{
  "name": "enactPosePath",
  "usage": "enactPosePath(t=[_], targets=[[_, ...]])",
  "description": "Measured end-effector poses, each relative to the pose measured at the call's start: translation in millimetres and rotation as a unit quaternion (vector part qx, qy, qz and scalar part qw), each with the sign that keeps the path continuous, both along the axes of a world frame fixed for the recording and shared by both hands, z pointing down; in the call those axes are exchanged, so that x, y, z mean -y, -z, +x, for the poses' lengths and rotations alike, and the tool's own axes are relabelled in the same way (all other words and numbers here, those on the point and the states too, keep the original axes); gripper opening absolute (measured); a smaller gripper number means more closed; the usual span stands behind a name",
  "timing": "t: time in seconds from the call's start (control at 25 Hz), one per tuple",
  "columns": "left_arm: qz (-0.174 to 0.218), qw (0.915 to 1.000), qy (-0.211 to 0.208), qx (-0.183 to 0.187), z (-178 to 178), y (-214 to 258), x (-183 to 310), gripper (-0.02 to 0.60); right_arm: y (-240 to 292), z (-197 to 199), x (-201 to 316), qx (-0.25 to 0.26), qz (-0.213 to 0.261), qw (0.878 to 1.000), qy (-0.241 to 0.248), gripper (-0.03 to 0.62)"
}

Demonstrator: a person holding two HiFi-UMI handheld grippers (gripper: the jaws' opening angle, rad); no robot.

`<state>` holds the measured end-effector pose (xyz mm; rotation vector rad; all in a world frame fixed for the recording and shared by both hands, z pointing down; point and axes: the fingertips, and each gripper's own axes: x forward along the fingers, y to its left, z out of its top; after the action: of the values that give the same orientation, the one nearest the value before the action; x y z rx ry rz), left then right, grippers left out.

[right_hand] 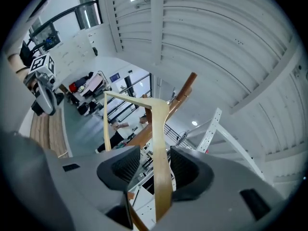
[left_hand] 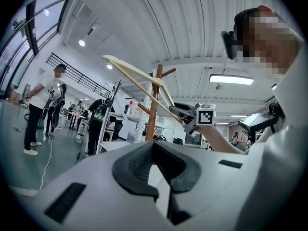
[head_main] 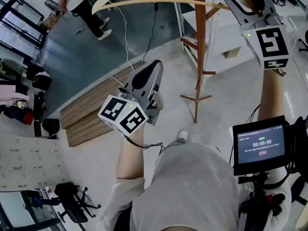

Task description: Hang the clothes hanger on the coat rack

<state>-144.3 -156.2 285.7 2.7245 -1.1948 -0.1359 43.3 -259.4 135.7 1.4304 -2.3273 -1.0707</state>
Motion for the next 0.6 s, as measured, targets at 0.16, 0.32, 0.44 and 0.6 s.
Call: enactPosePath(t=[0.16, 0.32, 0.44, 0.6], targets=[[-0.003, 0.9999, -0.006, -0.009, 3.4, -3.7, 4.2, 0.005, 2.2, 9.7, 0.5, -0.003, 0.016, 1.000, -0.020, 0.178], [-0.003, 0.9998, -0.016, -0.010, 11.1, -6.3, 7.3, 0.005, 1.8, 15.3, 4.8, -0.010, 0.023, 0.999, -0.031, 0.178], [-0.001, 0.9997, -0.023, -0.009, 14.9, -6.8, 7.1, 0.005, -2.7, 19.2, 13.1, -0.021, 0.005, 0.999, -0.028, 0.178], [-0.002, 0.9997, -0.020, -0.014, 14.6, -8.6, 8.4, 0.005, -6.6, 26.6, 25.6, -0.061, 0.002, 0.996, -0.058, 0.232]])
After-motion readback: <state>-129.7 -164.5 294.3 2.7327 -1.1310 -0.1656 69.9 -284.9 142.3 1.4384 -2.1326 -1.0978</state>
